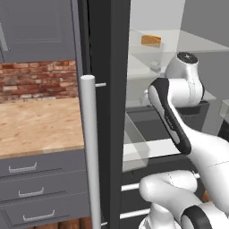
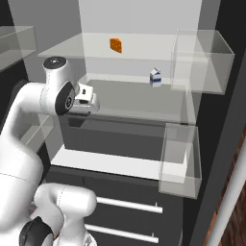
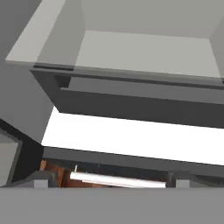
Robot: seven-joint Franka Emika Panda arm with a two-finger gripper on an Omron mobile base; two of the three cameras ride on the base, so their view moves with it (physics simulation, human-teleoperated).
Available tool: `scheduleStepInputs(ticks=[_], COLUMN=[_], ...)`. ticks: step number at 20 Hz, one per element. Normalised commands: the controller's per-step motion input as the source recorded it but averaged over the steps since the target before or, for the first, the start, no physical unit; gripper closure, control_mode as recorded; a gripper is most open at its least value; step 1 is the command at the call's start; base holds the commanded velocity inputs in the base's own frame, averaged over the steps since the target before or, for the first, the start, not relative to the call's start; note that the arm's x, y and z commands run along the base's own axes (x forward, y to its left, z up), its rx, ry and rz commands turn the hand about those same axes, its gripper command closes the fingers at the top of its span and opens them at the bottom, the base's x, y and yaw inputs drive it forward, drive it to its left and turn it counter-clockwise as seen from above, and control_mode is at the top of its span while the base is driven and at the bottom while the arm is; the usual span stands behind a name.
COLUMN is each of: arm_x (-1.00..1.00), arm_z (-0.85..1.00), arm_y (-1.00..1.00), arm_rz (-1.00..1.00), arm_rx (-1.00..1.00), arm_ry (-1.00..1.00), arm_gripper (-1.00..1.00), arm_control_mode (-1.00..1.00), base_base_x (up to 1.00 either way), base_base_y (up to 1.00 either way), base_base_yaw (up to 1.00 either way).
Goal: Pick the cheese from the fridge and the cheese grater from the cabinet and place them next to the salad bowl.
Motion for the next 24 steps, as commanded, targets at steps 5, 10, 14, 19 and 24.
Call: scheduleStepInputs(ticks=[5,10,14,19,24], arm_x=[-0.11,-0.06,0.0,0.0,0.01], arm_z=[0.55,0.55,0.6,0.65,0.56], arm_y=[-0.38,-0.36,-0.38,-0.29,-0.2], arm_rz=[0.1,0.11,0.04,0.0,0.0], arm_rx=[0.0,0.0,0.0,0.0,0.0], arm_ry=[-0.41,-0.3,-0.1,0.0,0.03], arm_gripper=[-1.0,-1.0,-1.0,-1.0,-1.0], arm_control_mode=[-1.0,-1.0,-1.0,-1.0,-1.0], base_base_x=[0.0,0.0,0.0,0.0,0.0], base_base_y=[0.0,0.0,0.0,0.0,0.0], base_base_yaw=[0.0,0.0,0.0,0.0,0.0])
